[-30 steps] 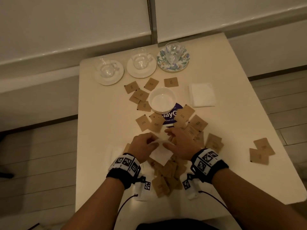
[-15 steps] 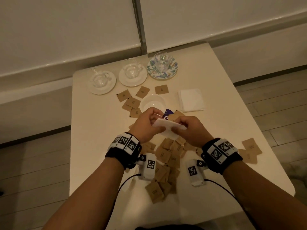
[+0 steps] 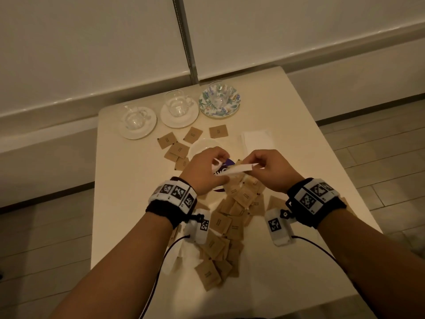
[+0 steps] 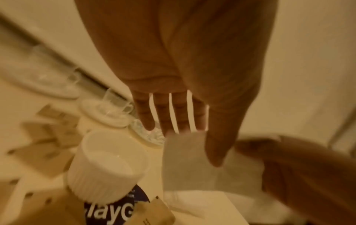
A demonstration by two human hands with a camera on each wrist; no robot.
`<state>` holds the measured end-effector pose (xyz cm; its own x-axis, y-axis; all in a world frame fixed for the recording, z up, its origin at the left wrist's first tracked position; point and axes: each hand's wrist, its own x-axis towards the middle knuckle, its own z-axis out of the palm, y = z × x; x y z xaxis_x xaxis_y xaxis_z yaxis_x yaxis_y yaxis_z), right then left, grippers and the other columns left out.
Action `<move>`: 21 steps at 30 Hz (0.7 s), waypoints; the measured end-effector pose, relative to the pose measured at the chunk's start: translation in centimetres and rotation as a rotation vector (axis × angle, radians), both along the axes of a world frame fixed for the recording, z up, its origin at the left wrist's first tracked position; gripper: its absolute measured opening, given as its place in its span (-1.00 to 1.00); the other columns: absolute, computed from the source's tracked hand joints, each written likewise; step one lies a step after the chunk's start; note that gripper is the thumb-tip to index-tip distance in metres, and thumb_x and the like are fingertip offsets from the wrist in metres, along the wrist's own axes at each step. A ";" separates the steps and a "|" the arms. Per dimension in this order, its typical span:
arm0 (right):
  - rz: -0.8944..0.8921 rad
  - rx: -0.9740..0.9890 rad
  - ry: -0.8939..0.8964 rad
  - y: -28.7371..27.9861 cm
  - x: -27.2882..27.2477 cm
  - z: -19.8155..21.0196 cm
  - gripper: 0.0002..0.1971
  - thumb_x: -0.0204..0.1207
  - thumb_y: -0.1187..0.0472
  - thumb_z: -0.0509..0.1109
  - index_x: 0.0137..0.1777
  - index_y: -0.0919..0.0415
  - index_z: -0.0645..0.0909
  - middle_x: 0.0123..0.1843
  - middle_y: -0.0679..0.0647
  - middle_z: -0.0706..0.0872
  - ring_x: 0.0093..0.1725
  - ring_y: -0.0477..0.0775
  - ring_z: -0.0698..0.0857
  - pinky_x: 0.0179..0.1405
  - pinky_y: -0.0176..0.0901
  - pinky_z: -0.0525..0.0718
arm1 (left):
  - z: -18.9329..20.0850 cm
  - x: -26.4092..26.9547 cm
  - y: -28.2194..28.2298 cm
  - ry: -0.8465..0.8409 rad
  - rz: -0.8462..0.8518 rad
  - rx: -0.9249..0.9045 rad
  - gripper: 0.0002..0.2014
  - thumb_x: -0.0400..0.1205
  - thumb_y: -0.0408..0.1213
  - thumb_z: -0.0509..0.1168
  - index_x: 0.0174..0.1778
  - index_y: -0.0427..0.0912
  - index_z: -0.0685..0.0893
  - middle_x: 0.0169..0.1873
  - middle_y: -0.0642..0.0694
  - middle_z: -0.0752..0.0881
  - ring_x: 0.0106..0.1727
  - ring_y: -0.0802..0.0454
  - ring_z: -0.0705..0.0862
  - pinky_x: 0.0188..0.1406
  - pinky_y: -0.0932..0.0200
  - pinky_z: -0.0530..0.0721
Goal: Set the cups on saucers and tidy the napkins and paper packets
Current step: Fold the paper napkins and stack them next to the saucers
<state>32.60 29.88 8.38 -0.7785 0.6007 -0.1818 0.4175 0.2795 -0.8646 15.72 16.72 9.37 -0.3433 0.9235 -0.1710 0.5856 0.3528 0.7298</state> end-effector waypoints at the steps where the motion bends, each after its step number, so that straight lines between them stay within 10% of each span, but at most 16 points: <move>1: 0.038 -0.013 -0.005 0.1 -0.1 0.3 -0.96 0.47 0.20 0.48 -0.17 0.14 0.74 -0.21 0.00 0.79 -0.20 -0.02 0.73 -0.13 -0.04 0.70 | 0.2 0.4 0.2 0.074 -0.069 -0.013 -0.58 0.46 -0.19 0.55 0.23 0.01 0.68 0.12 0.11 0.70 0.07 0.25 0.59 0.06 0.29 0.50; 8: 0.095 0.048 -0.022 0.7 -0.3 0.6 -0.83 0.46 0.07 0.56 -0.07 0.07 0.63 -0.21 -0.08 0.71 -0.27 -0.13 0.64 -0.30 -0.22 0.57 | 1.3 1.0 2.2 0.024 0.044 0.052 -0.84 0.61 -0.17 0.40 -0.30 -0.05 0.70 -0.39 0.06 0.70 -0.30 0.28 0.65 -0.34 0.18 0.51; 12: 0.054 0.023 -0.023 1.3 0.6 0.2 -0.88 0.50 0.19 0.53 -0.22 0.16 0.69 -0.39 -0.13 0.73 -0.43 -0.23 0.65 -0.40 -0.44 0.51 | 0.9 0.5 2.8 -0.122 0.174 0.030 -0.86 0.61 -0.24 0.40 -0.03 -0.23 0.75 -0.14 -0.13 0.79 -0.06 -0.13 0.76 -0.08 -0.04 0.73; 18: 0.097 0.133 -0.104 2.7 0.9 1.0 -0.99 0.52 0.21 0.49 -0.11 0.12 0.73 -0.17 0.05 0.75 -0.20 -0.05 0.67 -0.14 -0.21 0.60 | 0.8 1.9 3.7 0.040 -0.038 0.053 -0.45 0.44 -0.20 0.55 0.35 0.04 0.56 0.28 0.10 0.62 0.23 0.11 0.60 0.17 0.17 0.54; 21: 0.184 0.242 -0.159 2.6 0.6 1.0 -0.89 0.52 0.17 0.49 0.00 0.16 0.73 -0.03 0.04 0.69 -0.06 -0.01 0.62 -0.06 -0.19 0.52 | 1.4 2.6 5.2 0.071 -0.135 0.039 -0.68 0.52 -0.16 0.50 0.19 -0.01 0.69 0.01 0.09 0.76 0.01 0.14 0.69 0.05 0.14 0.65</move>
